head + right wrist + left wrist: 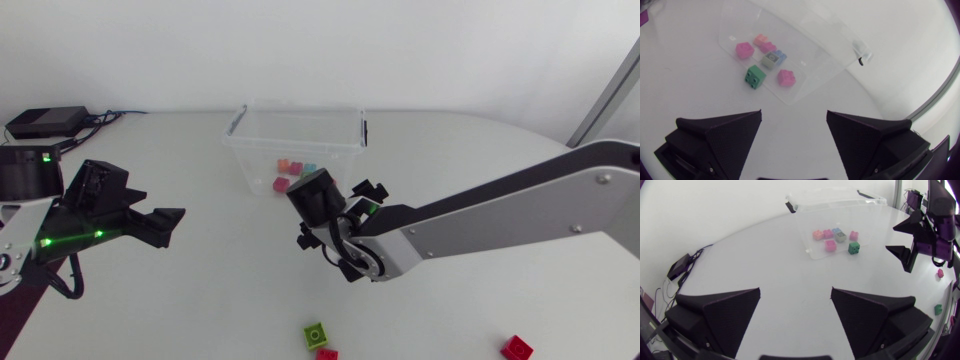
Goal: Pick up the duplo bricks and place them in the container
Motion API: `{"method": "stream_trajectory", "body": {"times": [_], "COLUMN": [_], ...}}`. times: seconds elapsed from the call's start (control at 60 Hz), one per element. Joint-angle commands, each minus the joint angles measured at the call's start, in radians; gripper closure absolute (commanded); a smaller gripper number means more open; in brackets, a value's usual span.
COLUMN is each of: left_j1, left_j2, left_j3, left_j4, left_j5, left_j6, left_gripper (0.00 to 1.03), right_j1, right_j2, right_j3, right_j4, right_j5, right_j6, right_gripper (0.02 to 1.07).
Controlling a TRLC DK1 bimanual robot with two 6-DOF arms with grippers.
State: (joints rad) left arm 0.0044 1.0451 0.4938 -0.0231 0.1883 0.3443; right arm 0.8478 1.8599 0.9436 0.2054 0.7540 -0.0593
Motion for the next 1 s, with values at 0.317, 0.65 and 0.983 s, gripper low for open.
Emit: {"method": "stream_trajectory", "body": {"times": [0.317,0.65,0.983], "left_j1": [-0.015,-0.015,-0.015], "left_j2": [0.013,0.052,0.069], "left_j3": [-0.037,-0.038,-0.035], "left_j4": [0.035,0.069,0.08], "left_j5": [0.013,0.017,0.017], "left_j6": [0.002,0.002,0.004], "left_gripper": [0.04,0.04,0.04], "right_j1": [-0.095,-0.151,-0.121], "right_j2": [0.085,0.216,0.311], "right_j3": [0.195,0.393,0.604], "right_j4": [-0.233,-0.48,-0.655], "right_j5": [-0.32,-0.433,-0.525], "right_j6": [0.262,0.365,0.47], "right_gripper": [0.11,0.07,0.07]}}
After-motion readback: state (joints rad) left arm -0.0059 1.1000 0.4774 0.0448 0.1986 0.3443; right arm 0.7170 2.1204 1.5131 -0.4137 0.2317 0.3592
